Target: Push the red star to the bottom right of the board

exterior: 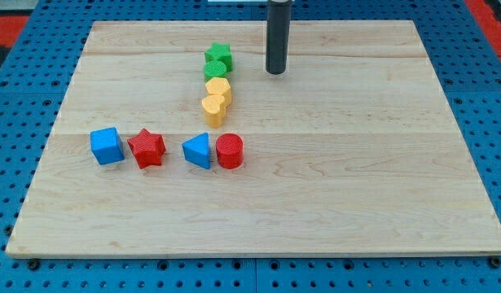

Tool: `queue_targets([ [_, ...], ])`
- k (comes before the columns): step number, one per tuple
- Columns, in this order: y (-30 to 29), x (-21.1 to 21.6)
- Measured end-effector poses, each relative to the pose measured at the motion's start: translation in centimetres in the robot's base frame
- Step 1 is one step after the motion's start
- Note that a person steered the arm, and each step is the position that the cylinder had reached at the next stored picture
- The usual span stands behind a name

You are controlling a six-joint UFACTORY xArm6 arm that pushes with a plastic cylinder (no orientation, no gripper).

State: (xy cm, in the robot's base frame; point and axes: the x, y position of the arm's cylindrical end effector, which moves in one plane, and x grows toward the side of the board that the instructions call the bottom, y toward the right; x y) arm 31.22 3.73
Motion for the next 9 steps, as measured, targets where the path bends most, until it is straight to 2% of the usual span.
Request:
queue_targets([
  [4,0.0,0.1],
  [6,-5.8,-5.7],
  [7,-11.5,-8.5],
  [8,-15.4,-1.4],
  [9,-16.1,6.6],
])
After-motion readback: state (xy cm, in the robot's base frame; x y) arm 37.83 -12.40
